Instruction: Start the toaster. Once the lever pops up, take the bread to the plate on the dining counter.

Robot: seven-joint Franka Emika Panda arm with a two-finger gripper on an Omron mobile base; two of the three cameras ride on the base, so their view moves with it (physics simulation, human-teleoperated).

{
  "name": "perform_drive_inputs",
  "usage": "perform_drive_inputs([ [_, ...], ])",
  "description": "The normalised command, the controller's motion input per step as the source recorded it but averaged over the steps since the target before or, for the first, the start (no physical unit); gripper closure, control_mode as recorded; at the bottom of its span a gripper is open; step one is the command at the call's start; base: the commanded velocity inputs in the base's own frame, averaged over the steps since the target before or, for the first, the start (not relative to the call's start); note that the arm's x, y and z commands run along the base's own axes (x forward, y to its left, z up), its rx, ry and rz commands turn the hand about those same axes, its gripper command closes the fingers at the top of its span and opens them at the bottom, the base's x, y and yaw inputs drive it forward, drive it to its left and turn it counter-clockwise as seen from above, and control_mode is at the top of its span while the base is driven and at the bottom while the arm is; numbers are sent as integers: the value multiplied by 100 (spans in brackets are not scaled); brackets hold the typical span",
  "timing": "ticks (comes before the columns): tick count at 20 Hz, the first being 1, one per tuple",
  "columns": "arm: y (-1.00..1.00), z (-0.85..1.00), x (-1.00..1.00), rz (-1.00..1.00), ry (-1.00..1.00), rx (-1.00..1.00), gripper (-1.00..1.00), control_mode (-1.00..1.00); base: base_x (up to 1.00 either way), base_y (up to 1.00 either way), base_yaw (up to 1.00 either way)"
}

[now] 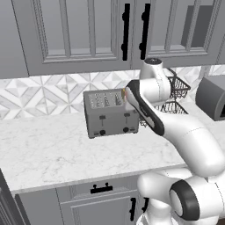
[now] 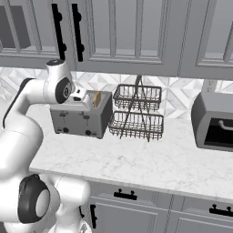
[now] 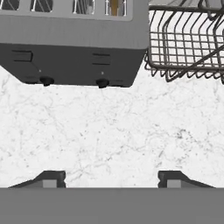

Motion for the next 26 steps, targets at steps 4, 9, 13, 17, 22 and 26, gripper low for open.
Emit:
perform_drive_inputs([
  [4, 2, -13, 38, 0, 0, -2, 100, -100, 0, 0, 0],
  [9, 1, -18, 37, 0, 0, -2, 100, -100, 0, 0, 0],
  [13, 3, -28, 42, 0, 0, -3, 100, -100, 0, 0, 0],
  [17, 5, -29, 41, 0, 0, -3, 100, -100, 0, 0, 0],
  [22, 8, -29, 39, 0, 0, -4, 100, -100, 0, 0, 0],
  [26, 6, -28, 39, 0, 0, -2, 100, -100, 0, 0, 0],
])
